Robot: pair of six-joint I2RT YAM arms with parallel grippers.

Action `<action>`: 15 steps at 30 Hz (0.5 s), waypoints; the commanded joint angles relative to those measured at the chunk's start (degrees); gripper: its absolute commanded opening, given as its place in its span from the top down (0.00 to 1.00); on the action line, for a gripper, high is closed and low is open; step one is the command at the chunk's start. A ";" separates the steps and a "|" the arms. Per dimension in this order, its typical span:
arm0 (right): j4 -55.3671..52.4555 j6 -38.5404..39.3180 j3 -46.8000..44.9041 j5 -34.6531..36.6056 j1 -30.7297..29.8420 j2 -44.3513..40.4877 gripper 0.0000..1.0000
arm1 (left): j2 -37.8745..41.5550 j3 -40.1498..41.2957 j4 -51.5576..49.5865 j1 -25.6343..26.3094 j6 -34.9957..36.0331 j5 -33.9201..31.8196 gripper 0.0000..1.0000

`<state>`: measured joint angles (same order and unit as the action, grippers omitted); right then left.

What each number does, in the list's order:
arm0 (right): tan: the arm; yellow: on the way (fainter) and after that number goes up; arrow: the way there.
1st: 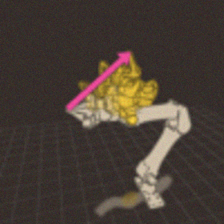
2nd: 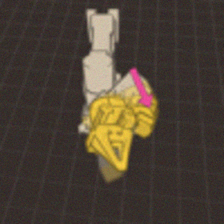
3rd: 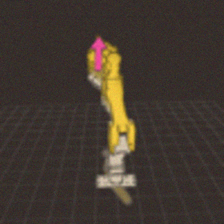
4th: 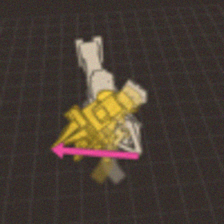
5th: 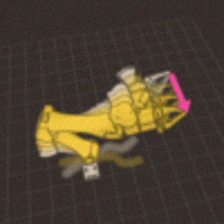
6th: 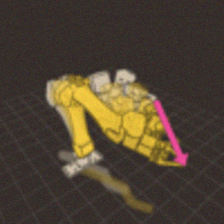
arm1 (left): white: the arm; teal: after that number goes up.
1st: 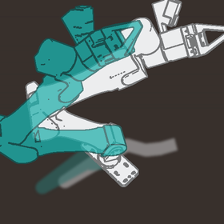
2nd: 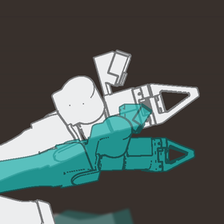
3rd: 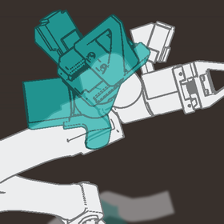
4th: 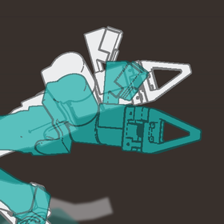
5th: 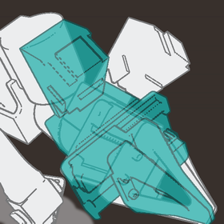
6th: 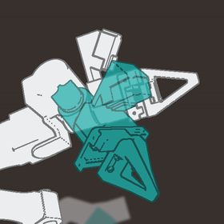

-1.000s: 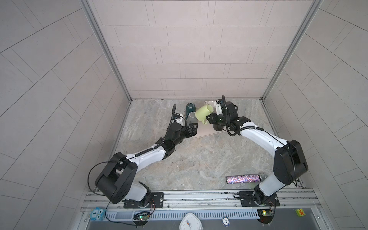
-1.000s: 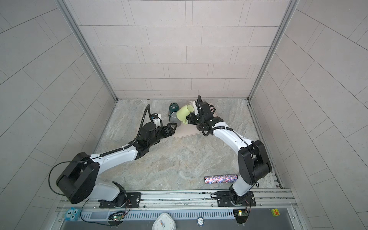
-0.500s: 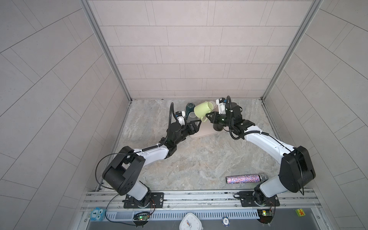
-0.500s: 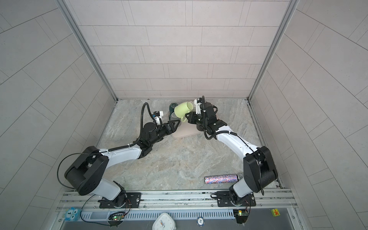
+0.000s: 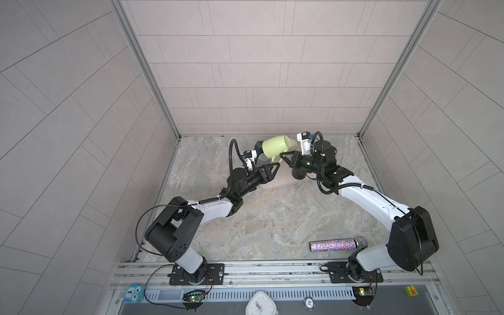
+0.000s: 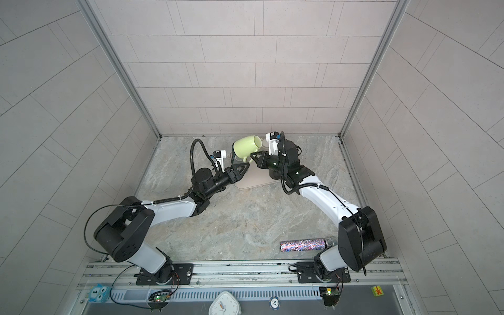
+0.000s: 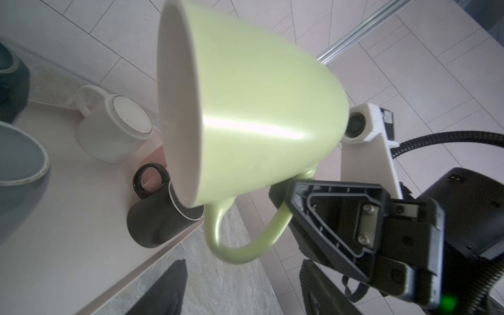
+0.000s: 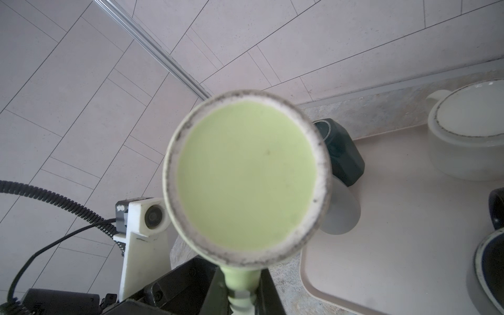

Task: Turn the mug right side up
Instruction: Place the mug at the top-left of the table.

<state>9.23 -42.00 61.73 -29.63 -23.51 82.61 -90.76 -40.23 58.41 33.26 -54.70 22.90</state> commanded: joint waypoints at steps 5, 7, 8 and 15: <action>13.17 -3.96 -1.36 -5.21 1.71 -3.65 1.00 | -1.65 -1.52 8.86 -3.19 -3.87 5.57 0.39; 13.39 -4.05 -1.37 -5.42 1.71 -3.76 1.00 | -1.95 -1.87 8.86 -3.62 -4.13 6.37 0.40; 13.65 -4.14 -1.35 -5.60 1.71 -3.76 1.00 | -2.09 -1.92 8.78 -3.71 -4.10 6.43 0.41; 16.06 -5.39 -1.86 -7.69 1.71 -3.05 1.00 | -3.66 -3.54 9.72 -3.72 -5.07 8.54 0.43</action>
<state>16.62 -45.89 59.11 -34.96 -21.69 82.39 -93.47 -41.80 63.46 29.58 -59.11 29.26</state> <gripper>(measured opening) 0.129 0.578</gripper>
